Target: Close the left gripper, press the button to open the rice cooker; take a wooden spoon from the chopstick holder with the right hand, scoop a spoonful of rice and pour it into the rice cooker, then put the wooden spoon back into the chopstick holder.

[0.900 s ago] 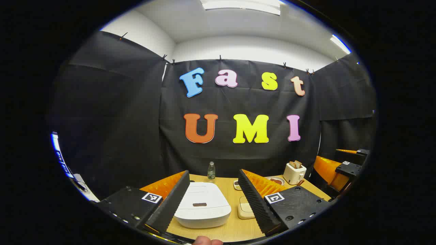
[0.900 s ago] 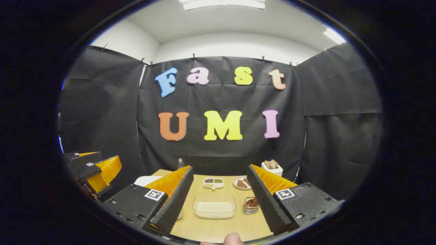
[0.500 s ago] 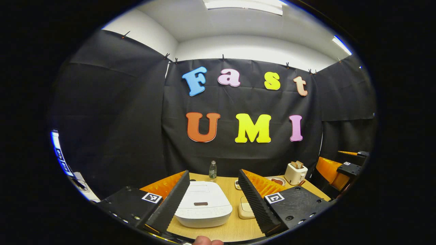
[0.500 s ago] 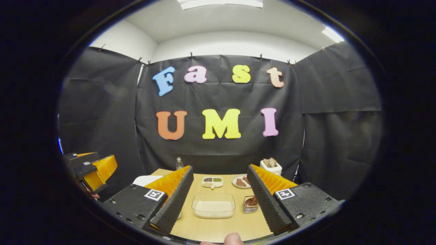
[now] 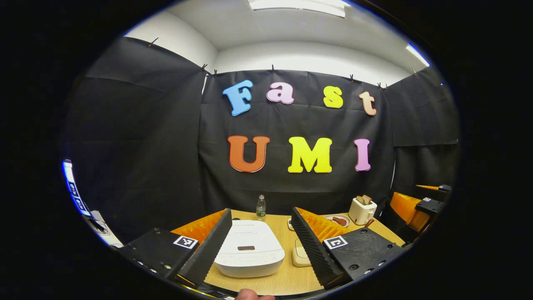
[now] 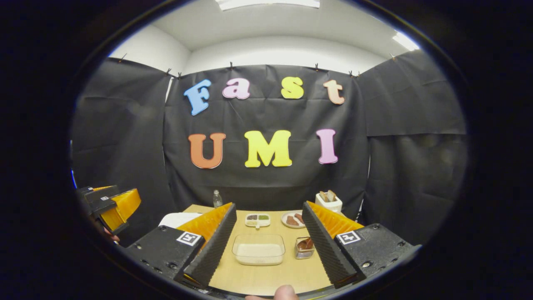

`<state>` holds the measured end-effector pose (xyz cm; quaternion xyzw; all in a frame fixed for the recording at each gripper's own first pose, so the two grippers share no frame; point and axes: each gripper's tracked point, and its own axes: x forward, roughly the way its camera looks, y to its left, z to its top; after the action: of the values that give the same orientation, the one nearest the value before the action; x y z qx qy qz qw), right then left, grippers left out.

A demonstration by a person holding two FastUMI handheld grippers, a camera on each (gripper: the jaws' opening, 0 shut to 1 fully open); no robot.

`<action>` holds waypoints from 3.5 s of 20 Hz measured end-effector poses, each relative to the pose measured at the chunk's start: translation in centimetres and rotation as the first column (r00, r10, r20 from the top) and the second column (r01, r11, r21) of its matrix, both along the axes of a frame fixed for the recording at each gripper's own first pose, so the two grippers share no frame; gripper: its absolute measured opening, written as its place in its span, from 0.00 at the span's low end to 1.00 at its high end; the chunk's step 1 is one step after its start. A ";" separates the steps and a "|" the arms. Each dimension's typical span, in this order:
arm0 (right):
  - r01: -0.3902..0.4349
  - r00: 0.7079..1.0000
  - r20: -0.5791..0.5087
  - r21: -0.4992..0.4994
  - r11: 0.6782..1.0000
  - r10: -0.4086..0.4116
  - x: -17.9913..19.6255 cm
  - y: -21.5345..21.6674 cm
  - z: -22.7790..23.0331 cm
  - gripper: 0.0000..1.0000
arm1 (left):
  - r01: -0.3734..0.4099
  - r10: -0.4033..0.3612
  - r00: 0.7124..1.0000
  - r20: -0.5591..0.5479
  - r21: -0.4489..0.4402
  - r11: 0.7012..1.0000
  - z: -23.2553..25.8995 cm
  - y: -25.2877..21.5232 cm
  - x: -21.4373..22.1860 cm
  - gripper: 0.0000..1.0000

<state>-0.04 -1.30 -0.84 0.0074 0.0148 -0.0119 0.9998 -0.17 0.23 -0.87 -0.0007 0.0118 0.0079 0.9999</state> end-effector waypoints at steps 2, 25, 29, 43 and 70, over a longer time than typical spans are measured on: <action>0.001 1.000 0.001 0.000 1.000 -0.001 0.0 -0.1 0.0 1.00 | -0.001 0.001 1.000 -0.005 0.002 1.000 -0.2 -0.1 -0.1 0.94; 0.029 0.997 -0.071 0.008 1.000 -0.028 6.1 -8.7 -3.0 1.00 | -0.041 0.005 0.776 -0.631 -0.043 0.998 -16.3 3.8 9.3 0.08; 0.054 0.995 -0.084 0.015 0.998 -0.053 7.0 -10.1 -3.6 1.00 | -0.021 -0.076 0.710 -0.701 -0.129 0.991 -19.3 3.6 11.0 0.03; 0.049 0.986 -0.158 -0.003 0.999 -0.049 9.6 -10.0 -5.7 1.00 | -0.080 -0.138 0.610 -0.780 -0.234 0.969 -23.5 4.4 12.5 0.00; 0.037 0.995 -0.088 -0.034 0.999 -0.040 9.3 -12.2 -2.9 0.99 | -0.023 0.006 0.968 -0.249 -0.068 0.997 -5.2 4.6 15.9 0.62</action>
<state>9.21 -13.48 -3.71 -0.0091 0.0587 -0.0319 0.9977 15.69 4.83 -6.04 -0.0349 0.1373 0.0149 0.9898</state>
